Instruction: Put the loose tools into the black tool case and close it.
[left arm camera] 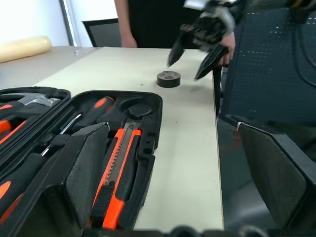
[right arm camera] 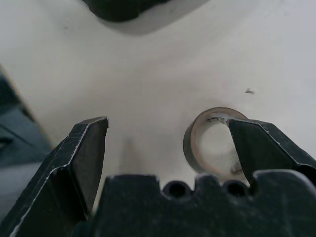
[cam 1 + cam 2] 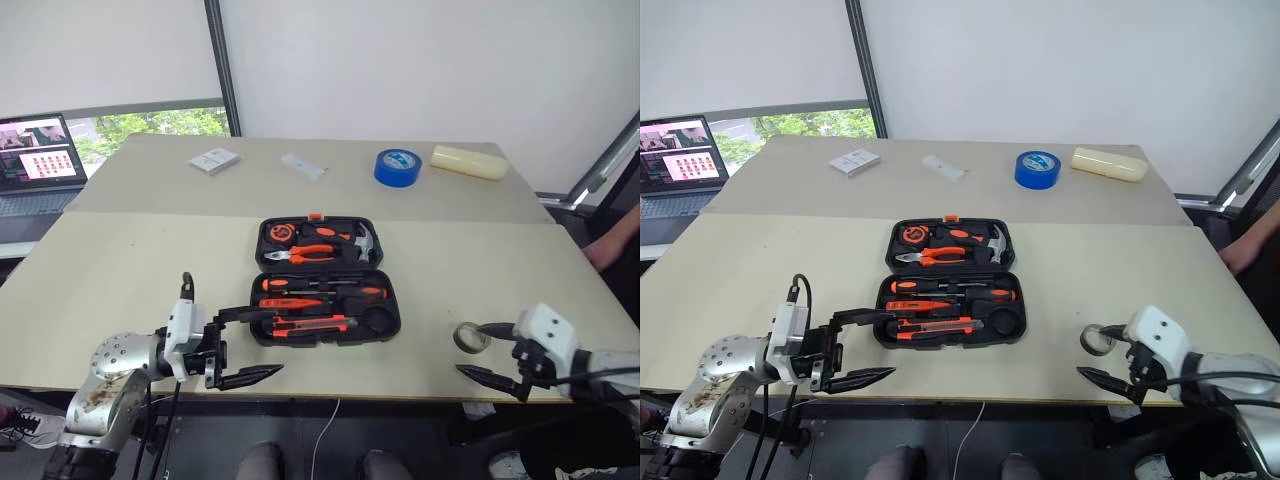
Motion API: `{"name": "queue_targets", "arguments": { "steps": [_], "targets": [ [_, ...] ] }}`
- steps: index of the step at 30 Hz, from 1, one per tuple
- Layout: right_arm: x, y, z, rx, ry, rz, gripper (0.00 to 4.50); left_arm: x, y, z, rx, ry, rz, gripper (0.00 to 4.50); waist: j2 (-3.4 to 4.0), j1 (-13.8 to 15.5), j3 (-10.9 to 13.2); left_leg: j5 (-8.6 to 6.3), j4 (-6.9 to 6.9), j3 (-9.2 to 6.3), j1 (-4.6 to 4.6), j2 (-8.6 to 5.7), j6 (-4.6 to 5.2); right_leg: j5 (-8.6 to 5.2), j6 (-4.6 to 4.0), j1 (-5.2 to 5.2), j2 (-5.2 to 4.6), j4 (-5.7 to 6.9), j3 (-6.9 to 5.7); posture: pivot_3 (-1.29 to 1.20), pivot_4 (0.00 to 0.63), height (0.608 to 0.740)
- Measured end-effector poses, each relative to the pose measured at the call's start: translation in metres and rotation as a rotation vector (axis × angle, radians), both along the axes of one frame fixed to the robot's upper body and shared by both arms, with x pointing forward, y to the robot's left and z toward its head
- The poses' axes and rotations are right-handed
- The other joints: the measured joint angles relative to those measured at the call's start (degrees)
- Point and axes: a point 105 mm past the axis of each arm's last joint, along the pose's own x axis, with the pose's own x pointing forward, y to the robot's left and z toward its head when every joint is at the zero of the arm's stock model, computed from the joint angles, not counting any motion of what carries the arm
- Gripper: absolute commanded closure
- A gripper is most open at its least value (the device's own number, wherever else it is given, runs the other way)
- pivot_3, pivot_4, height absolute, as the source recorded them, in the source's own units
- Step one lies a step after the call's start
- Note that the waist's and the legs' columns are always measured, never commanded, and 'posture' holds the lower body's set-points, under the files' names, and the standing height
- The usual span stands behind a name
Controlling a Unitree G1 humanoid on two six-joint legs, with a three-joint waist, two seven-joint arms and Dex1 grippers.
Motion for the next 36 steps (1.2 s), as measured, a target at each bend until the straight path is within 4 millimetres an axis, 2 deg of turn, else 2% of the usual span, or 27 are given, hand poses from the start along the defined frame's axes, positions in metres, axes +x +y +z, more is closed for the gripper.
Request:
{"name": "queue_targets", "arguments": {
  "steps": [1,5,6,11,12,14,15,18,20,21,22,25,31,36],
  "targets": [
    [0.003,0.000,-0.003,-0.010,0.017,0.003,0.72,0.000,-0.001,0.002,0.001,-0.008,0.000,0.00,0.00,0.00,0.00,-0.03,0.00,-0.01,-0.08,-0.01,0.03,0.00,0.01,-0.04,0.00,-0.02,0.00,0.00,0.150,0.740],
    [0.021,-0.006,-0.011,-0.077,0.073,-0.003,2.22,-0.004,-0.006,0.008,-0.001,-0.025,-0.002,0.00,-0.02,-0.03,0.02,-0.08,0.01,0.00,-0.28,-0.06,0.09,-0.02,0.07,-0.28,-0.01,-0.01,0.02,0.00,0.150,0.740],
    [0.024,-0.007,-0.010,-0.096,0.087,0.006,2.45,-0.006,-0.007,0.008,-0.001,-0.024,-0.002,0.00,-0.02,-0.03,0.02,-0.08,0.01,0.00,-0.28,-0.05,0.09,-0.02,0.07,-0.28,0.00,0.00,0.02,0.00,0.150,0.740],
    [0.027,-0.010,-0.008,-0.134,0.136,0.026,4.24,-0.007,-0.007,0.008,-0.003,-0.023,0.009,0.00,-0.04,0.12,0.03,-0.08,0.11,-0.02,-0.28,-0.05,0.09,-0.10,0.24,-0.27,-0.01,0.03,-0.01,0.00,0.150,0.740],
    [0.026,-0.009,-0.007,-0.129,0.148,0.039,4.47,-0.006,-0.007,0.008,-0.004,-0.023,0.013,0.00,-0.04,0.07,0.04,-0.08,0.13,-0.01,-0.28,-0.05,0.09,-0.11,0.28,-0.26,-0.02,0.04,0.01,0.00,0.150,0.740],
    [0.027,-0.001,-0.001,-0.095,0.161,0.076,4.47,-0.005,-0.006,0.008,-0.006,-0.021,0.025,0.00,-0.04,-0.06,0.06,-0.07,0.16,-0.01,-0.28,-0.05,0.09,-0.10,0.28,-0.28,-0.02,0.05,0.03,0.00,0.150,0.740],
    [0.030,0.011,0.008,-0.043,0.148,0.116,4.47,-0.005,-0.004,0.009,-0.009,-0.022,0.035,0.00,-0.05,-0.35,0.09,-0.07,0.16,0.00,-0.27,-0.03,0.10,-0.09,0.29,-0.31,0.01,0.06,0.06,0.00,0.150,0.740],
    [0.038,0.067,0.049,0.146,0.038,0.298,4.47,-0.001,0.001,0.013,-0.020,-0.032,0.074,0.00,-0.13,-1.38,0.15,-0.06,0.16,-0.17,-0.25,0.11,0.10,0.00,0.33,-0.35,0.33,0.10,0.15,0.00,0.150,0.740],
    [0.038,0.092,0.063,0.175,0.017,0.380,4.47,-0.001,0.006,0.012,-0.017,-0.023,0.092,0.00,-0.14,-1.36,0.15,-0.06,0.15,-0.18,-0.25,0.20,0.09,0.03,0.26,-0.40,0.43,0.14,0.17,0.00,0.150,0.740],
    [0.036,0.099,0.065,0.169,0.031,0.402,4.47,-0.002,0.008,0.011,-0.015,-0.016,0.100,0.00,-0.14,-1.33,0.16,-0.06,0.16,-0.16,-0.25,0.23,0.09,0.07,0.17,-0.41,0.44,0.13,0.18,0.00,0.150,0.740],
    [0.035,0.106,0.065,0.160,0.053,0.425,4.47,-0.002,0.011,0.009,-0.009,-0.005,0.110,0.00,-0.15,-1.12,0.16,-0.07,0.15,-0.16,-0.26,0.24,0.09,0.21,-0.12,-0.42,0.44,0.13,0.17,0.00,0.150,0.740],
    [0.036,0.127,0.055,0.138,0.103,0.466,4.47,-0.002,0.014,0.007,-0.001,0.012,0.122,0.00,-0.19,-0.75,0.19,-0.07,0.15,-0.12,-0.34,0.25,0.09,0.22,-0.18,-0.51,0.43,0.12,0.18,0.00,0.150,0.740],
    [0.041,0.132,0.021,0.033,0.189,0.440,4.47,-0.001,0.014,0.005,0.007,0.010,0.130,0.00,-0.22,-0.45,0.20,-0.07,0.13,-0.07,-0.36,0.26,0.09,0.24,-0.21,-0.57,0.44,0.14,0.19,0.00,0.150,0.740],
    [0.047,0.130,0.014,-0.057,0.158,0.429,4.47,0.002,0.017,0.002,0.035,0.003,0.147,0.00,-0.22,-0.32,0.20,-0.07,0.14,-0.07,-0.35,0.33,0.09,0.23,-0.26,-0.57,0.55,0.15,0.19,0.00,0.150,0.740]
  ]
}}
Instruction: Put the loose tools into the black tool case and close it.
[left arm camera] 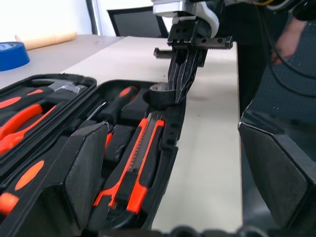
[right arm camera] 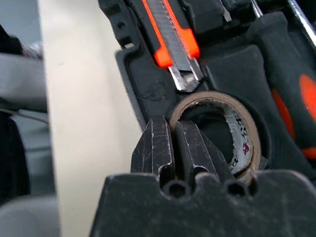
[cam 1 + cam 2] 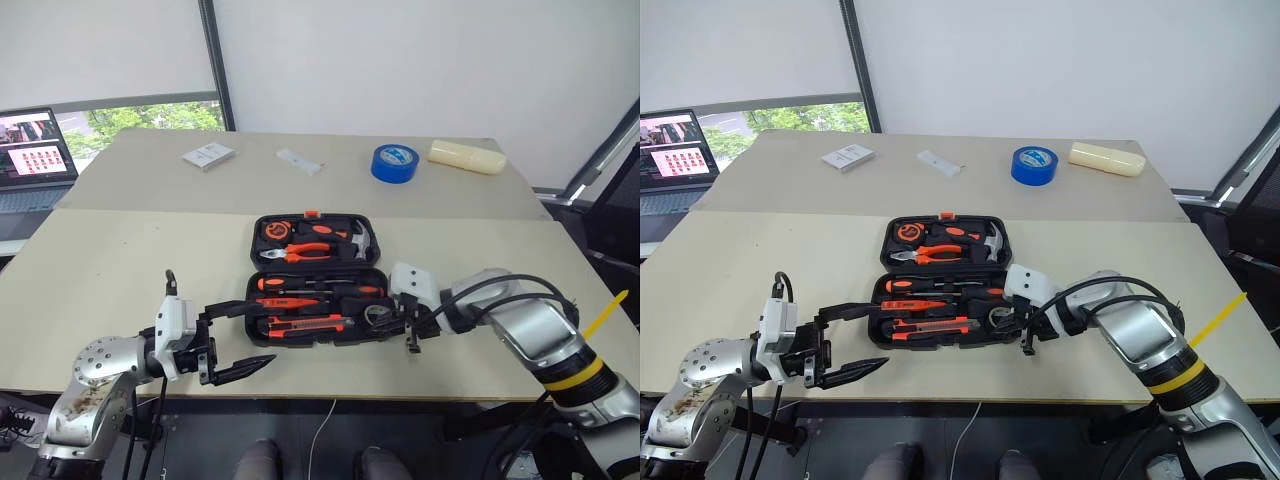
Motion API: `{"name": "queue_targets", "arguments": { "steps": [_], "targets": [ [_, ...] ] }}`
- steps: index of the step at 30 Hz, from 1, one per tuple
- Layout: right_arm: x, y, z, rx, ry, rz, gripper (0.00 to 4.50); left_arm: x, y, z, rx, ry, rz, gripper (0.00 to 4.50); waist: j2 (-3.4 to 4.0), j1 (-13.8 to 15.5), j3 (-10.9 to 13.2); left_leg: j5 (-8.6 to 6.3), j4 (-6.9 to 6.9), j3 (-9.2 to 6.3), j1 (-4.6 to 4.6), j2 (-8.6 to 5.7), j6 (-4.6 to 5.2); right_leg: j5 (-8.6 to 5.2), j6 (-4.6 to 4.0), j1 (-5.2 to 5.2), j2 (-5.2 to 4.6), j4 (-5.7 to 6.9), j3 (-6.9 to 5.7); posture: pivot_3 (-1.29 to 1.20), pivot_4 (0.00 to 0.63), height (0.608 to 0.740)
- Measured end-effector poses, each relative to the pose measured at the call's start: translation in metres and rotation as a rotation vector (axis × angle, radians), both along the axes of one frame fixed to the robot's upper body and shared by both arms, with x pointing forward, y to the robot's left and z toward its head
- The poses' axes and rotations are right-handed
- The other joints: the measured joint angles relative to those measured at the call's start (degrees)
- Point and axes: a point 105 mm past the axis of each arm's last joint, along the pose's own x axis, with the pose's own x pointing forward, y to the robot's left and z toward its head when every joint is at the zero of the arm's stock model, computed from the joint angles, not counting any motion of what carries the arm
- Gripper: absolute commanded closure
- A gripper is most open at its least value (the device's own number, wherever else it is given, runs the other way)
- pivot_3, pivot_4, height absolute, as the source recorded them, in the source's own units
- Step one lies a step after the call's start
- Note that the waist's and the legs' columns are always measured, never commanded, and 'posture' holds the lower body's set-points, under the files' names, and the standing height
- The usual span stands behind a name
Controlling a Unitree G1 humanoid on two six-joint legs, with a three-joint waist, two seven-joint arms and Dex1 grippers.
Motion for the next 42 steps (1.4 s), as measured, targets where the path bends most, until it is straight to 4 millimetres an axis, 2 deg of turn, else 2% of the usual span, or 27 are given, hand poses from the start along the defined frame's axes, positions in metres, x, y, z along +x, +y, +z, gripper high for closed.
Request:
{"name": "queue_targets", "arguments": {
  "steps": [3,5,8,9,12,14,17,19,20,21,24,26,28,30,33,36,38,42],
  "targets": [
    [0.002,0.000,-0.001,-0.009,-0.001,-0.002,4.47,0.000,0.000,0.000,0.010,-0.014,0.001,0.00,0.00,0.13,0.00,0.00,0.02,0.00,0.01,0.03,0.00,0.02,-0.03,0.01,0.02,0.00,0.00,0.00,0.150,0.740],
    [0.002,0.000,-0.001,-0.018,0.008,0.007,3.71,0.000,0.001,0.000,0.023,-0.019,0.003,0.00,0.00,0.15,0.00,0.00,0.02,0.01,0.01,0.05,0.00,0.04,-0.06,0.00,0.04,0.00,0.00,0.00,0.150,0.740],
    [0.005,0.000,0.002,-0.028,0.004,0.009,2.93,0.001,0.003,-0.001,0.031,-0.015,0.009,0.00,0.00,0.32,0.00,0.00,0.02,0.01,0.01,0.06,0.00,0.04,-0.07,-0.01,0.05,0.01,0.00,0.00,0.150,0.740],
    [0.005,0.000,0.003,-0.028,0.007,0.016,2.48,0.002,0.004,-0.001,0.035,-0.013,0.014,0.00,0.00,0.36,0.00,0.00,0.01,0.01,0.01,0.07,0.00,0.04,-0.07,-0.01,0.06,0.00,0.00,0.00,0.150,0.740],
    [-0.004,0.003,0.010,0.007,0.052,0.086,1.50,0.001,0.013,-0.001,0.065,0.003,0.038,0.00,-0.01,0.30,0.00,-0.03,-0.06,0.01,0.00,0.11,-0.05,0.01,-0.10,-0.03,0.11,-0.04,0.00,0.00,0.150,0.740],
    [-0.016,0.001,0.015,0.052,0.115,0.162,0.84,0.000,0.028,-0.003,0.098,0.041,0.081,0.00,0.00,0.22,0.06,-0.05,-0.12,0.01,-0.02,0.13,-0.07,-0.01,-0.13,-0.09,0.13,-0.02,0.00,0.00,0.150,0.740],
    [-0.018,-0.008,0.039,0.169,0.131,0.186,0.84,0.010,0.049,0.001,0.081,0.066,0.202,0.00,0.02,0.29,0.14,-0.04,-0.09,0.00,0.00,0.13,-0.07,-0.01,-0.14,-0.10,0.14,0.06,-0.01,0.00,0.150,0.740],
    [-0.015,-0.017,0.056,0.238,0.092,0.179,0.74,0.017,0.061,0.001,0.069,0.087,0.281,0.53,0.00,0.29,0.15,-0.04,-0.04,-0.01,0.03,0.14,-0.07,-0.01,-0.14,-0.06,0.14,0.07,-0.01,0.00,0.150,0.740],
    [-0.004,-0.022,0.061,0.285,0.035,0.144,0.74,0.028,0.067,0.002,0.058,0.090,0.343,0.70,-0.04,0.32,0.15,-0.04,-0.01,-0.01,0.12,0.14,-0.07,-0.01,-0.14,0.02,0.15,0.07,-0.02,0.00,0.150,0.740],
    [0.001,-0.024,0.062,0.305,0.013,0.122,0.74,0.033,0.071,0.003,0.055,0.090,0.373,1.11,-0.12,0.33,0.18,-0.04,0.03,-0.01,0.14,0.15,-0.07,0.01,-0.11,0.02,0.16,0.09,-0.04,0.00,0.150,0.740],
    [0.031,-0.038,0.047,0.306,-0.069,-0.029,1.46,0.061,0.089,0.007,0.075,0.054,0.545,2.26,-0.20,0.29,0.24,0.08,0.06,0.00,0.12,0.13,-0.13,0.11,-0.02,-0.02,0.15,0.11,-0.03,0.00,0.150,0.740],
    [0.052,-0.055,0.028,0.233,-0.144,-0.140,2.16,0.084,0.101,0.004,0.096,0.059,0.654,2.99,-0.19,0.35,0.25,0.16,0.08,0.02,0.13,0.11,-0.14,0.29,-0.09,0.01,0.16,0.14,-0.02,0.00,0.150,0.740],
    [0.067,-0.054,0.017,0.203,-0.209,-0.183,2.87,0.101,0.104,0.000,0.109,0.087,0.710,3.76,-0.21,0.22,0.27,0.24,0.05,0.01,0.05,0.11,-0.20,0.38,-0.10,-0.08,0.18,0.15,0.01,0.00,0.150,0.740],
    [0.082,-0.050,0.013,0.191,-0.286,-0.206,3.48,0.114,0.094,-0.009,0.125,0.132,0.693,4.39,-0.20,-0.08,0.27,0.27,0.04,0.02,0.05,0.09,-0.24,0.39,-0.08,-0.07,0.20,0.16,0.05,0.00,0.150,0.740],
    [0.097,-0.048,0.011,0.157,-0.366,-0.217,4.42,0.124,0.066,-0.028,0.134,0.199,0.606,4.50,-0.22,-0.33,0.27,0.28,-0.01,0.02,0.03,0.09,-0.25,0.39,-0.05,-0.08,0.21,0.15,0.07,0.00,0.150,0.740],
    [0.100,-0.044,-0.002,0.159,-0.362,-0.213,4.42,0.127,0.057,-0.041,0.135,0.248,0.565,4.50,-0.24,-0.62,0.29,0.27,-0.18,0.01,0.01,0.10,-0.25,0.39,-0.05,-0.16,0.26,0.15,0.07,0.00,0.150,0.740],
    [0.101,-0.040,-0.008,0.163,-0.354,-0.209,4.42,0.130,0.051,-0.040,0.135,0.241,0.536,4.50,-0.23,-0.72,0.29,0.27,-0.20,-0.01,-0.01,0.10,-0.25,0.38,-0.05,-0.18,0.26,0.18,0.07,0.00,0.150,0.740],
    [0.098,-0.030,-0.009,0.190,-0.341,-0.171,4.42,0.130,0.032,-0.037,0.140,0.222,0.430,4.50,-0.22,-0.96,0.30,0.27,-0.15,0.00,-0.01,0.08,-0.26,0.39,-0.04,-0.12,0.23,0.16,0.07,0.00,0.150,0.740]
  ]
}}
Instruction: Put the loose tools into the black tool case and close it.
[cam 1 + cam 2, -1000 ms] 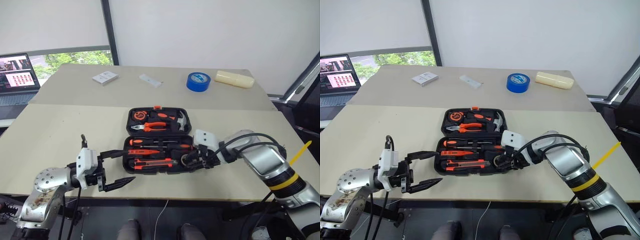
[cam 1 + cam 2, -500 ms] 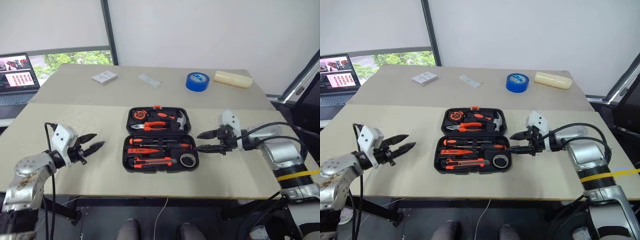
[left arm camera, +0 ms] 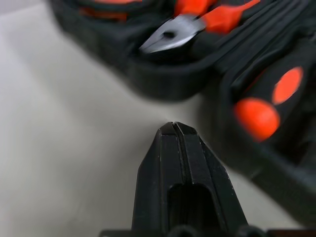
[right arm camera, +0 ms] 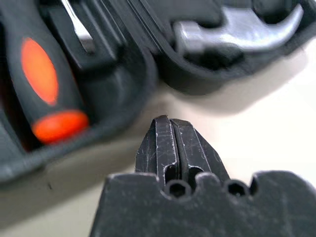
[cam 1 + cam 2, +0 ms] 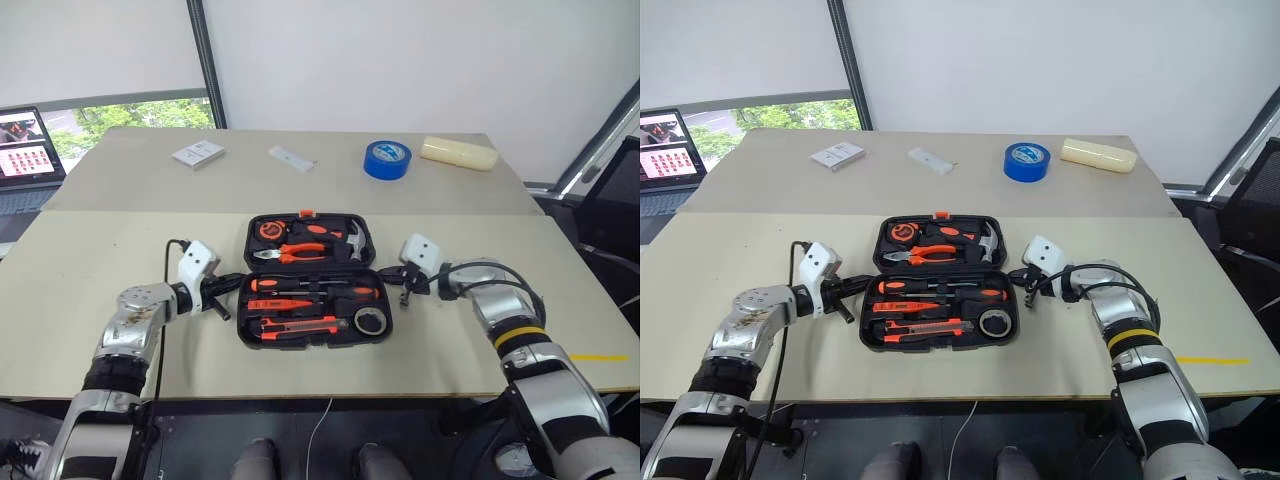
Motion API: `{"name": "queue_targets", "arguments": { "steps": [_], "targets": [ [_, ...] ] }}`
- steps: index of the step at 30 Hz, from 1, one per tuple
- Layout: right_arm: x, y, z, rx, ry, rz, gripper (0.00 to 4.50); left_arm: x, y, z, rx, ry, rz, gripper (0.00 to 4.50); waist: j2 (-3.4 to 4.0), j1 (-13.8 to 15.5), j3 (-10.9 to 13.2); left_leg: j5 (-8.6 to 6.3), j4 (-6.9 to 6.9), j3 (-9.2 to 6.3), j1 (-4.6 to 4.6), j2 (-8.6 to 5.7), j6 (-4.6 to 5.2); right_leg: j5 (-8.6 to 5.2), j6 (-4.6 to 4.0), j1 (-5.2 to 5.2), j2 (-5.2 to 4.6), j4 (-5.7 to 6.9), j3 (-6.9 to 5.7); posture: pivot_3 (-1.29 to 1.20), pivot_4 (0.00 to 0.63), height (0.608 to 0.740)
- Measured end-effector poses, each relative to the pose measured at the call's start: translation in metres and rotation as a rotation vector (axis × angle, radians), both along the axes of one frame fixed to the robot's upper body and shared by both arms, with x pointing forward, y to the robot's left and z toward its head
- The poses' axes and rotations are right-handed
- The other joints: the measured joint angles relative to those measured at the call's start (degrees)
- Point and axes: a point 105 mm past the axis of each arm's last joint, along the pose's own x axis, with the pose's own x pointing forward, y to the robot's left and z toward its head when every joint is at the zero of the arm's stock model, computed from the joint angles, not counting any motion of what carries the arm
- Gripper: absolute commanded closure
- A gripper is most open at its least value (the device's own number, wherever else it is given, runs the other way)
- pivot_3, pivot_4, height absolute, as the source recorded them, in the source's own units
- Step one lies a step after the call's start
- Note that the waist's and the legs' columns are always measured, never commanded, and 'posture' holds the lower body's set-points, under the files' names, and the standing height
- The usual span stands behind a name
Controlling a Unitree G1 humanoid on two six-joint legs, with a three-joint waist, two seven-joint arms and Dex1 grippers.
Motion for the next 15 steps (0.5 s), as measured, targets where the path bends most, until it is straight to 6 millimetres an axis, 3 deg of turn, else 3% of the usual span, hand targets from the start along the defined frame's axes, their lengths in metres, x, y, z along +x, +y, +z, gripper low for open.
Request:
{"name": "queue_targets", "arguments": {
  "steps": [11,13,15],
  "targets": [
    [-0.044,-0.002,-0.011,0.045,0.061,0.042,4.42,-0.031,-0.003,-0.010,0.001,0.019,-0.134,4.50,0.01,0.10,0.00,-0.04,0.02,0.00,0.00,0.01,-0.03,-0.03,0.03,0.01,-0.01,0.03,0.00,0.00,0.150,0.740],
    [-0.046,-0.003,-0.009,0.066,0.051,0.025,4.50,-0.034,0.000,-0.010,-0.027,0.044,-0.112,3.98,0.01,-0.04,0.00,-0.03,0.06,0.00,0.01,0.02,-0.03,-0.02,0.02,0.01,-0.01,0.06,0.00,0.00,0.150,0.740],
    [-0.045,-0.009,-0.002,0.094,0.036,-0.002,3.91,-0.035,0.008,-0.008,-0.039,0.054,-0.077,3.44,0.01,-0.08,0.01,-0.02,0.10,-0.02,0.02,0.02,-0.04,-0.02,0.02,0.02,0.00,0.07,0.00,0.00,0.150,0.740]
  ]
}}
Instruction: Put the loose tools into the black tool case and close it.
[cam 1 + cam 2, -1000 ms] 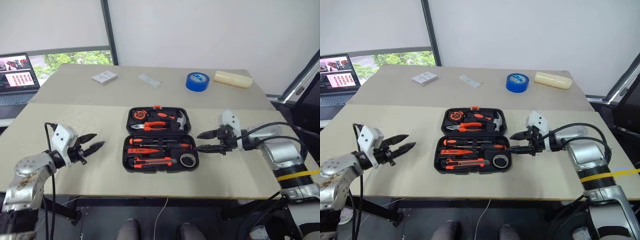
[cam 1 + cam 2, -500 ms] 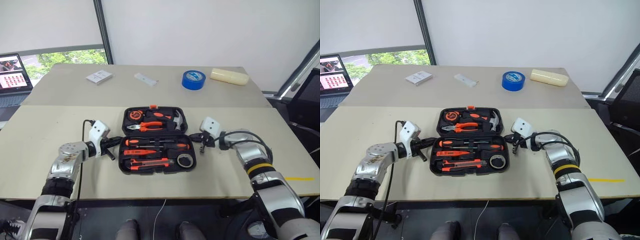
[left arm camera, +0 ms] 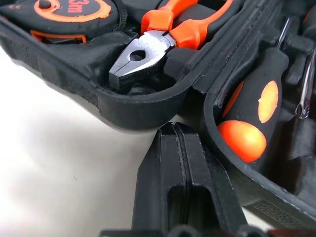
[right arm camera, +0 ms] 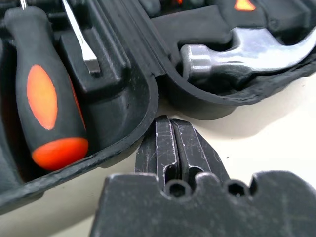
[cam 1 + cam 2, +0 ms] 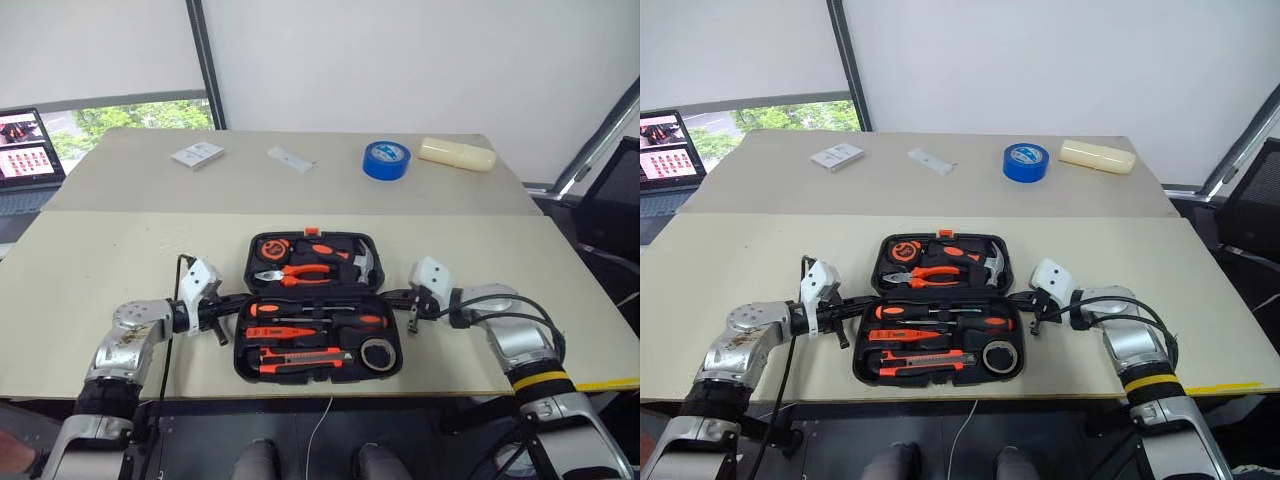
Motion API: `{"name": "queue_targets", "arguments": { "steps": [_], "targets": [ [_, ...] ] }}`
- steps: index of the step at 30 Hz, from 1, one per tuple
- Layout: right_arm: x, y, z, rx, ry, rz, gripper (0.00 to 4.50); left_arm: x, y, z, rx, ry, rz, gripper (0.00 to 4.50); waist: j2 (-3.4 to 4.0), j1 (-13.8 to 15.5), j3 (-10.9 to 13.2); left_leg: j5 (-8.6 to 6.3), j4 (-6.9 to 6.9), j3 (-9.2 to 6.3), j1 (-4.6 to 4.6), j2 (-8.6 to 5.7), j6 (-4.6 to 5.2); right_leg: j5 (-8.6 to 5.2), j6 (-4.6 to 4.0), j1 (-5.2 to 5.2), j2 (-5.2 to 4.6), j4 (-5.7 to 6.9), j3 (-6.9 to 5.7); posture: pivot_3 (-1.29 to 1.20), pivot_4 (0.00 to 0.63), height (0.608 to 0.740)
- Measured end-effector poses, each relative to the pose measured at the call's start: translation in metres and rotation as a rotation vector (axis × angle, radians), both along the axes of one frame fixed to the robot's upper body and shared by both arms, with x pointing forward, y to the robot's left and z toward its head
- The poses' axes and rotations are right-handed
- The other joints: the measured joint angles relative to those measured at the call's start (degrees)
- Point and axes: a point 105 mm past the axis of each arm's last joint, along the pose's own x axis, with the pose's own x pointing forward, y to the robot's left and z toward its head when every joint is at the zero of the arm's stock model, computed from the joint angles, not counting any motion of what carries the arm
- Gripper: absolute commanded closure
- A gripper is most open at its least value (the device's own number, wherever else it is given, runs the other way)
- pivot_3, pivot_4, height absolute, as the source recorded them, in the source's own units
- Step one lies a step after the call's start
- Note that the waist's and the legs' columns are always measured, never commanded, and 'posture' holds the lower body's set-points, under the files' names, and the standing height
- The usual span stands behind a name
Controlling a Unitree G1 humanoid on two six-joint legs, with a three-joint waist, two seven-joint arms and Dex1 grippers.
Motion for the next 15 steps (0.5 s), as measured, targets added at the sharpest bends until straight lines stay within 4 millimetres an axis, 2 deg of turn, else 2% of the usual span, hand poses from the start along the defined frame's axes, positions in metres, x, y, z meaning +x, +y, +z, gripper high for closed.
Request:
{"name": "queue_targets", "arguments": {
  "steps": [2,3,4,6,8,10,11,13,15],
  "targets": [
    [-0.004,-0.018,0.007,-0.009,0.027,-0.029,3.42,-0.003,0.020,0.008,0.021,0.007,0.055,2.77,0.01,0.03,0.01,0.00,0.01,0.00,0.02,0.00,-0.01,0.00,0.00,0.03,-0.02,-0.01,0.00,0.00,0.150,0.740],
    [-0.007,-0.028,0.011,-0.006,0.063,-0.054,2.89,-0.003,0.032,0.010,0.041,0.036,0.109,2.36,0.01,0.04,0.01,0.00,0.01,-0.01,0.02,0.01,-0.01,0.00,0.00,0.02,-0.02,0.00,0.00,0.00,0.150,0.740],
    [-0.011,-0.035,0.013,-0.004,0.110,-0.067,2.72,-0.003,0.043,0.012,0.070,0.071,0.169,2.13,0.01,0.10,0.02,0.00,0.00,-0.01,0.02,0.00,-0.01,0.00,0.00,0.02,-0.03,0.00,0.00,0.00,0.150,0.740],
    [-0.022,-0.042,0.025,0.018,0.187,-0.071,2.01,-0.005,0.067,0.018,0.122,0.143,0.280,1.42,0.01,0.10,0.02,0.00,-0.02,-0.02,0.02,0.01,-0.01,-0.01,0.00,0.02,-0.03,-0.02,0.00,0.00,0.150,0.740],
    [-0.025,-0.040,0.040,0.071,0.216,-0.097,1.32,-0.001,0.063,0.036,0.022,0.177,0.301,0.75,-0.02,0.25,0.03,0.00,0.03,-0.03,0.02,0.01,-0.01,-0.01,-0.01,0.02,-0.03,0.03,-0.01,0.00,0.150,0.740],
    [-0.018,-0.034,0.054,0.031,0.241,-0.163,0.62,0.006,0.041,0.061,-0.088,0.219,0.254,0.06,-0.04,0.41,0.06,0.02,0.11,-0.04,0.00,0.00,0.00,0.00,0.02,0.00,-0.03,0.02,-0.01,0.00,0.150,0.740],
    [-0.016,-0.032,0.060,0.012,0.253,-0.192,0.32,0.008,0.035,0.069,-0.102,0.239,0.243,0.00,-0.04,0.37,0.06,0.02,0.14,-0.04,0.01,-0.01,0.01,0.01,0.02,0.01,-0.03,0.02,-0.01,0.00,0.150,0.740],
    [-0.009,-0.023,0.073,0.021,0.308,-0.243,0.32,0.017,0.028,0.077,-0.094,0.281,0.279,0.00,-0.03,0.19,0.05,0.03,0.14,-0.05,0.04,-0.02,0.02,0.03,0.02,0.03,-0.02,0.03,0.01,0.00,0.150,0.740],
    [-0.005,-0.015,0.076,0.034,0.392,-0.273,0.32,0.026,0.023,0.075,-0.112,0.315,0.318,0.00,-0.03,0.01,0.05,0.04,0.13,-0.08,0.06,-0.02,0.03,0.04,-0.02,0.03,0.03,0.03,0.04,0.00,0.150,0.740]
  ]
}}
